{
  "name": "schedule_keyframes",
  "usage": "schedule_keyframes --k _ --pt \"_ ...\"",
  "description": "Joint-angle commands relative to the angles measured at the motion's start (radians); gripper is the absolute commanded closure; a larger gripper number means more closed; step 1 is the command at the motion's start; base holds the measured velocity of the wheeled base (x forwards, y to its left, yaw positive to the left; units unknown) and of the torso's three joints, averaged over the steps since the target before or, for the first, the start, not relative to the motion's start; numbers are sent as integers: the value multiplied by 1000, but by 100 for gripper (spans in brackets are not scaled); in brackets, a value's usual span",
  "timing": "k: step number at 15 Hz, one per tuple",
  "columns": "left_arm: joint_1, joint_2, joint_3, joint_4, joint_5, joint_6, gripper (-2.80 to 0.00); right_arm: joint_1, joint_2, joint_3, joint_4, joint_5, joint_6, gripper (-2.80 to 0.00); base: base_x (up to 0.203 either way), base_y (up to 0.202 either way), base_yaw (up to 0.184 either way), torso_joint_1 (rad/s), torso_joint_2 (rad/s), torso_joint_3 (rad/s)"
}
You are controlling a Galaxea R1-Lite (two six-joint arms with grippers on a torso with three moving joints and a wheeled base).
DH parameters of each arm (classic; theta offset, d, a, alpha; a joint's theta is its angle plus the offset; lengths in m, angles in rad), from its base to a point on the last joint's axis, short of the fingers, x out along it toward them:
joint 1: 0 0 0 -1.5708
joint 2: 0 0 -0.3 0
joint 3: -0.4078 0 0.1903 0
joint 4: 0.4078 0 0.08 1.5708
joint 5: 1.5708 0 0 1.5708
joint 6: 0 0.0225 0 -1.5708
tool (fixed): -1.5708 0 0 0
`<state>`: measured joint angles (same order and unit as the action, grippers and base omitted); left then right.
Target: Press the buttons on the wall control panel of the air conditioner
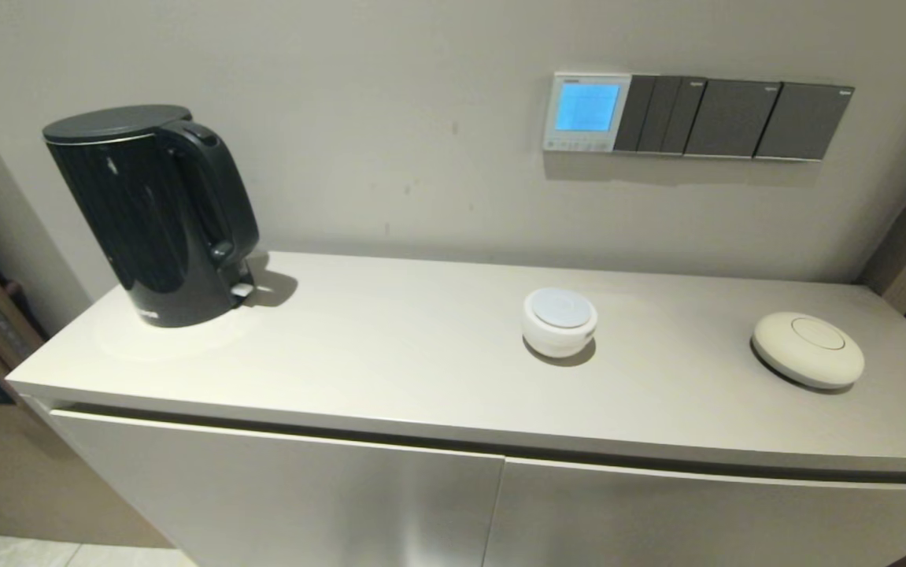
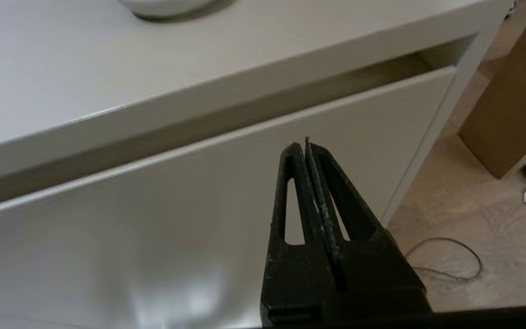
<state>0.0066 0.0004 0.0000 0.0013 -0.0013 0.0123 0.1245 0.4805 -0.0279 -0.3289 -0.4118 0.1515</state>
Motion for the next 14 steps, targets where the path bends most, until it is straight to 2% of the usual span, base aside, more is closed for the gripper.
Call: schedule_keyframes --k 1,5,10,12,14 --pt "1 0 0 0 0 0 0 10 -51 -8 1 -19 2 0 0 0 0 0 0 0" --pt "0 0 0 0 0 0 0 14 -50 -56 11 -47 0 0 0 0 0 0 0 0" --pt "0 1 0 0 0 0 0 24 -93 -136 134 -53 -1 0 0 0 0 0 0 0" --pt "0 1 0 0 0 0 0 54 -97 -142 152 -89 -1 0 0 0 0 0 0 0" --pt "1 1 0 0 0 0 0 117 -97 -163 159 -157 -5 0 0 0 0 0 0 0"
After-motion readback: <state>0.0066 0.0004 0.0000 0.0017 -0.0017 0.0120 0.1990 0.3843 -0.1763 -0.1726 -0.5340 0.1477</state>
